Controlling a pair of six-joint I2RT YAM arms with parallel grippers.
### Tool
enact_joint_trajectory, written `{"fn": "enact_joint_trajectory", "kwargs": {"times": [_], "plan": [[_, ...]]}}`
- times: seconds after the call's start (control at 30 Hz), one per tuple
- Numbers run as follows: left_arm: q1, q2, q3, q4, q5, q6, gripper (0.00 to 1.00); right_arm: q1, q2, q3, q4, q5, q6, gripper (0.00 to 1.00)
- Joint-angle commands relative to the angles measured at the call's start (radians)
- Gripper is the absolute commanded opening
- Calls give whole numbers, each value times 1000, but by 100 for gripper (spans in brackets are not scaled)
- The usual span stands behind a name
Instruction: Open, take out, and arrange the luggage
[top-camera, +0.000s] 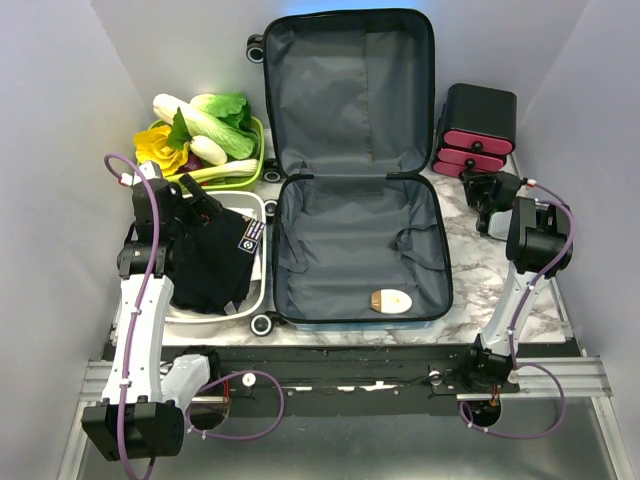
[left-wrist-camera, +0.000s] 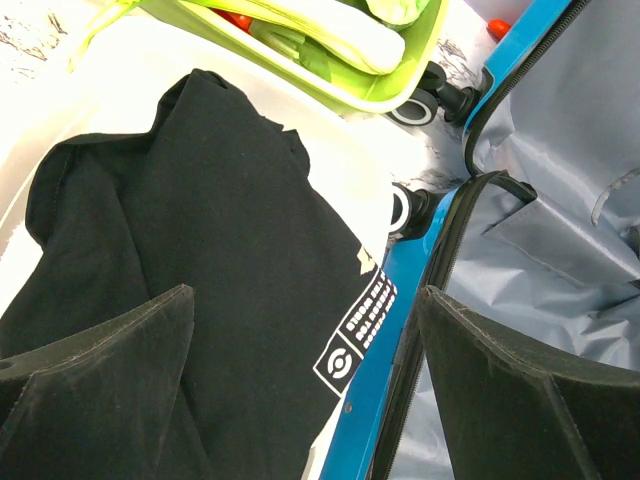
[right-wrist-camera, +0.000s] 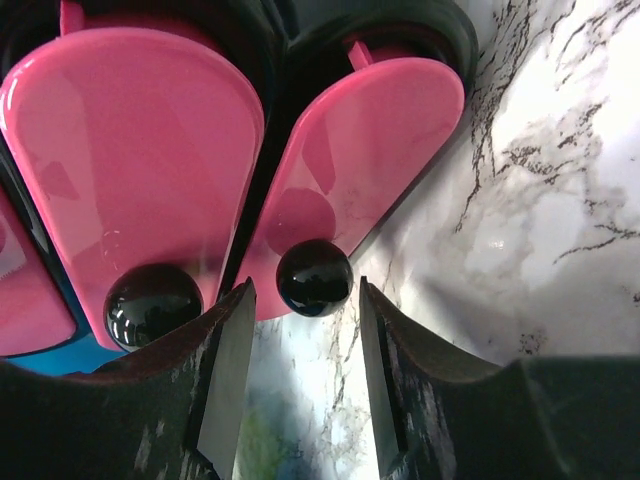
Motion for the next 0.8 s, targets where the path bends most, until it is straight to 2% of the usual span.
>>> {"fn": "enact_joint_trajectory", "kwargs": {"times": [0.0,0.23,0.37,0.57,0.77], "plan": [[7,-3,20,1,-23,-7,99,-2,32,33,1,46,17,54],[7,-6,24,-8,-35,-6,99,0,52,49,-17,32,29,52],[7,-8,24,-11,-37,-5,99,0,59,60,-10,31,20,47],[6,-12,24,-17,-44,-2,99,0,72,74,-13,34,26,45],[7,-20,22,-20,-49,-3,99,1,72,65,1,17,37,28]]}}
